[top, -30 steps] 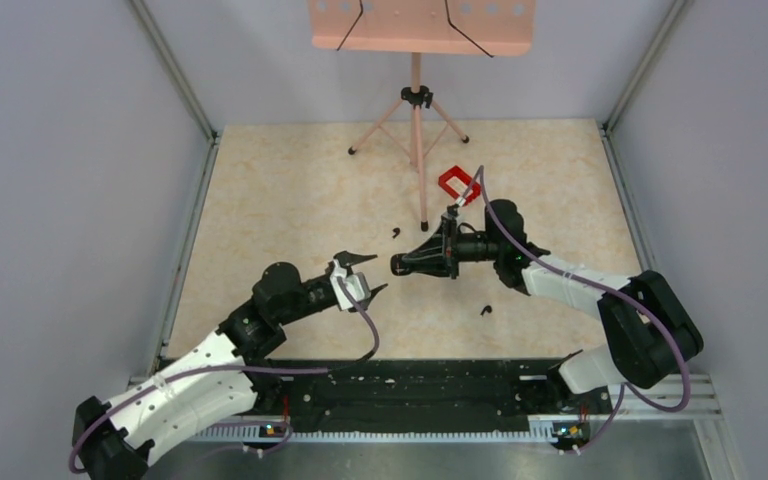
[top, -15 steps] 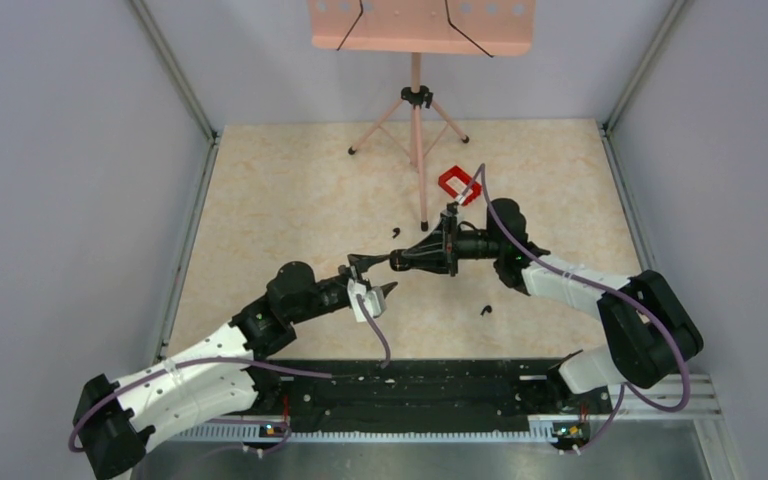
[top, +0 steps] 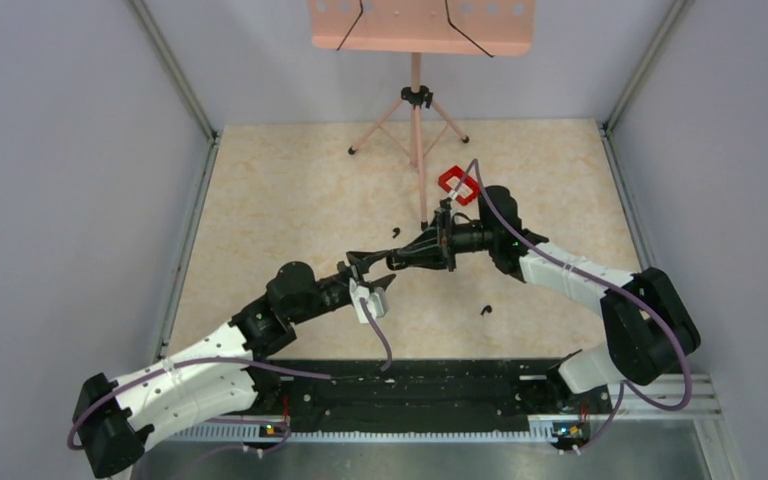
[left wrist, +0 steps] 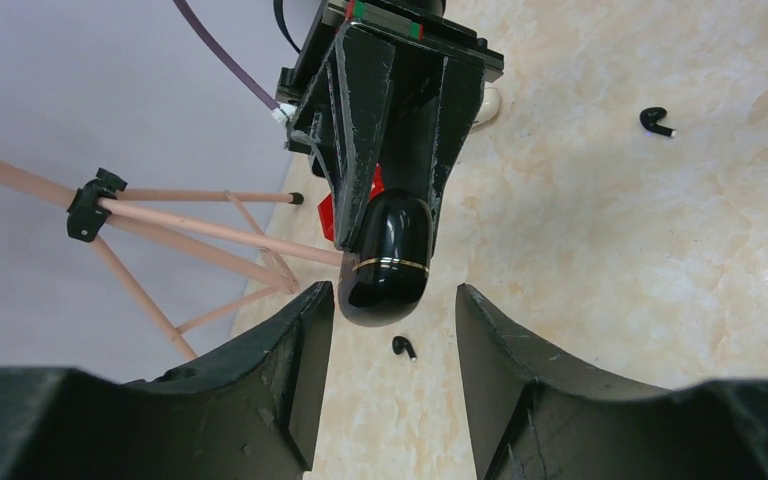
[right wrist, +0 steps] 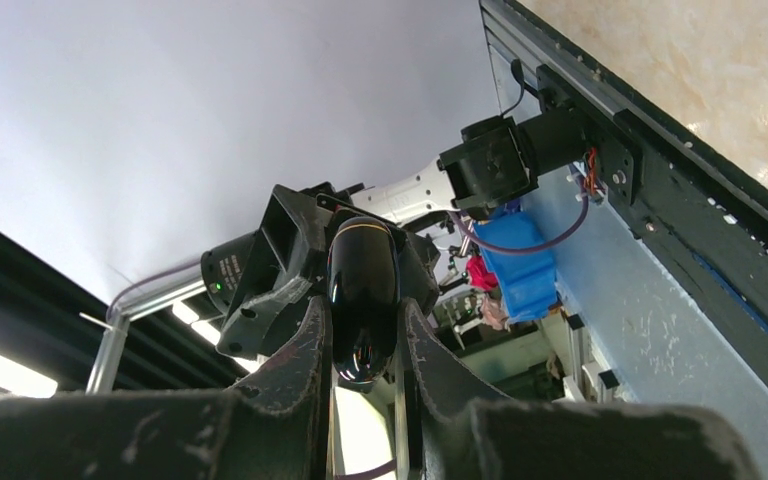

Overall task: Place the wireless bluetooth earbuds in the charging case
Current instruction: Pass from the right arm to the left

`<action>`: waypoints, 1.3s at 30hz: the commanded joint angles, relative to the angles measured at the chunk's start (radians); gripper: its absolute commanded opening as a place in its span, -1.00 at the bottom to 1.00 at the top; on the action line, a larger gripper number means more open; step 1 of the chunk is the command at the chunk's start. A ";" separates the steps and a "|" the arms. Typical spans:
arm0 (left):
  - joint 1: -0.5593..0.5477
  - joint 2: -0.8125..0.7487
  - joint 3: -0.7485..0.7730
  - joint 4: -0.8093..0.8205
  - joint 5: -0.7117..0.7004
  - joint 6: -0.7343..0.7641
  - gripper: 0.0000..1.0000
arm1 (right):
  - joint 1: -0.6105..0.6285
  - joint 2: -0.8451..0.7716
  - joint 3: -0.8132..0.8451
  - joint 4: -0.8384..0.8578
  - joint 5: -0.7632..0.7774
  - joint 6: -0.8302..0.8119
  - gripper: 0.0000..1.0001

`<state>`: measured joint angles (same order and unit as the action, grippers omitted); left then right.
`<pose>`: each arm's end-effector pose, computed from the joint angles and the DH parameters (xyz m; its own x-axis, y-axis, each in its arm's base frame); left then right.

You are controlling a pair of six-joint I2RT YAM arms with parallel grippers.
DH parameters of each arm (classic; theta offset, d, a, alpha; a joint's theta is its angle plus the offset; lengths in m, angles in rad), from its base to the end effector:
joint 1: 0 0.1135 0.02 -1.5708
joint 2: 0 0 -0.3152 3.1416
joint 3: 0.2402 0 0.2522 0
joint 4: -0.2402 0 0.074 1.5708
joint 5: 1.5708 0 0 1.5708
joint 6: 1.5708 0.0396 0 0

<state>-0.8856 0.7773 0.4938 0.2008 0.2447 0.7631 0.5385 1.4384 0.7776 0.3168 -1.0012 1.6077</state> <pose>0.0934 -0.1294 0.3144 0.5871 0.3414 -0.7341 0.6895 0.2644 0.6743 0.2391 0.1817 0.2908 -0.9458 0.0627 0.3186 0.3246 0.1708 0.9303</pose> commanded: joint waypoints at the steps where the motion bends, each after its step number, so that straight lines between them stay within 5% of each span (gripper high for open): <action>1: -0.006 0.001 0.050 0.012 0.011 0.009 0.06 | 0.012 -0.018 0.055 -0.109 -0.022 -0.062 -1.00; 17: -0.006 0.042 0.069 0.009 0.032 0.007 -0.10 | 0.015 -0.018 0.025 -0.009 -0.027 -0.003 -1.00; 19: -0.006 0.045 0.074 0.011 0.032 0.006 -0.25 | 0.016 -0.016 0.023 -0.006 -0.028 -0.003 -1.00; 22: -0.006 0.048 0.088 0.015 0.031 -0.011 -0.94 | 0.015 -0.013 0.012 0.025 -0.034 0.012 -1.00; 24: -0.007 0.049 0.092 0.014 0.028 -0.019 -1.00 | 0.016 -0.008 -0.011 0.121 -0.041 0.063 -1.00; 26: -0.006 0.048 0.094 0.004 0.027 -0.025 -1.00 | 0.016 0.000 -0.039 0.234 -0.043 0.118 -0.78; 29: -0.006 0.041 0.101 -0.021 0.015 -0.060 -1.00 | 0.014 0.008 -0.067 0.350 -0.040 0.173 0.01; 31: -0.006 0.031 0.102 -0.028 0.004 -0.111 -1.00 | 0.012 0.000 -0.065 0.345 -0.033 0.154 0.26; 35: -0.006 0.017 0.100 -0.026 -0.045 -0.234 -1.00 | -0.001 -0.032 -0.024 0.188 -0.025 0.001 0.54; 39: -0.004 0.023 0.143 -0.093 -0.159 -0.381 -1.00 | -0.043 -0.093 0.047 -0.188 0.045 -0.320 0.57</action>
<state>-0.8890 0.8131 0.5591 0.1394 0.1955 0.5640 0.5297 1.4307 0.7288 0.4278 -1.0142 1.6020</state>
